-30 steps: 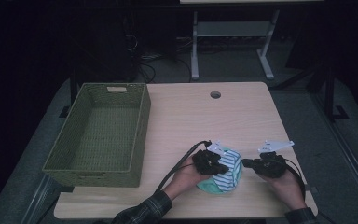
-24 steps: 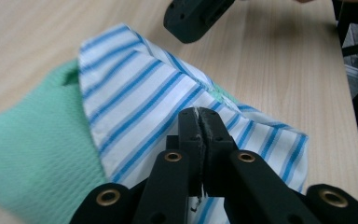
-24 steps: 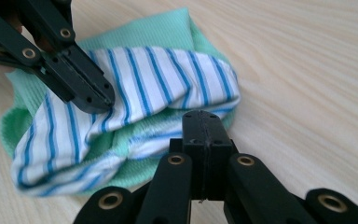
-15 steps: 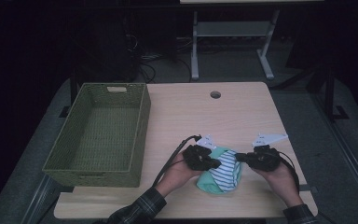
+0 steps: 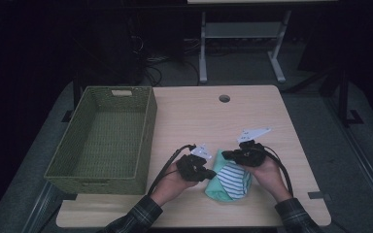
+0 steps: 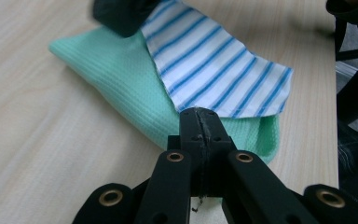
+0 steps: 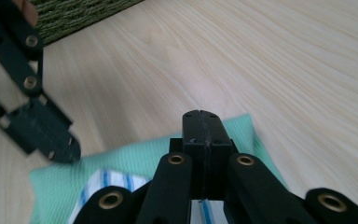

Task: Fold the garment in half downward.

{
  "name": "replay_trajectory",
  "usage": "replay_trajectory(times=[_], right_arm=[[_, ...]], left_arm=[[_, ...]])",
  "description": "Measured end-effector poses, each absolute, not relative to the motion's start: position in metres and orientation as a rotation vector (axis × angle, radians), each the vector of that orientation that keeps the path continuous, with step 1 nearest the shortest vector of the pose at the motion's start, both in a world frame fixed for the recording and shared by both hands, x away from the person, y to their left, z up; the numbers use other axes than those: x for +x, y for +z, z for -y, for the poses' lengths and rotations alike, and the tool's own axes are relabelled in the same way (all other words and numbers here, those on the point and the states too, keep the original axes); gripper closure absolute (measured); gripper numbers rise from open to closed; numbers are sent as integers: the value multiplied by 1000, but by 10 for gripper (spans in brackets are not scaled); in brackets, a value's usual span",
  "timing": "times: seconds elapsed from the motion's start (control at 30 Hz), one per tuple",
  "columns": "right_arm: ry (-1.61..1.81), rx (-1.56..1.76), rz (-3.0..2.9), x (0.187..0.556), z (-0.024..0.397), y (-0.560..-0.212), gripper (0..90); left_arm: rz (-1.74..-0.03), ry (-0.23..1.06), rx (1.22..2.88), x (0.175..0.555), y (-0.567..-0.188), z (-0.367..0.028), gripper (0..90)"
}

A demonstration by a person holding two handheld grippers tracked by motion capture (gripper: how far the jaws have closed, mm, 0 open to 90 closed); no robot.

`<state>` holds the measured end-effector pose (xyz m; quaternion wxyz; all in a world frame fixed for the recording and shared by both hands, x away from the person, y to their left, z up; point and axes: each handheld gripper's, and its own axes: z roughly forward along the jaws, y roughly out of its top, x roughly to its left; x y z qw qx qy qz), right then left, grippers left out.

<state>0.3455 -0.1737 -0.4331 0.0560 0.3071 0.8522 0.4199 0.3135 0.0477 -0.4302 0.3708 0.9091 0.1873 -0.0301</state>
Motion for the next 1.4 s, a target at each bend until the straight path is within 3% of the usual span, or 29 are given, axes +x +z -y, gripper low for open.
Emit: replay_trajectory(times=[0.43, 0.63, 0.87, 1.17, 1.4], right_arm=[[1117, 916, -2672, 354, 154, -464, 899], [1108, 898, -2667, 352, 154, -463, 898], [1184, 969, -2553, 362, 182, -446, 898], [1118, 991, -2588, 378, 181, -460, 898], [1053, 1007, -2607, 380, 180, -467, 898]], left_arm=[[-503, -88, 2415, 319, -451, -42, 894], [-497, -59, 2422, 317, -447, -43, 894], [-467, -62, 2360, 299, -429, -49, 893], [-427, -148, 2421, 275, -447, -41, 893], [-433, -118, 2468, 277, -456, -38, 894]])
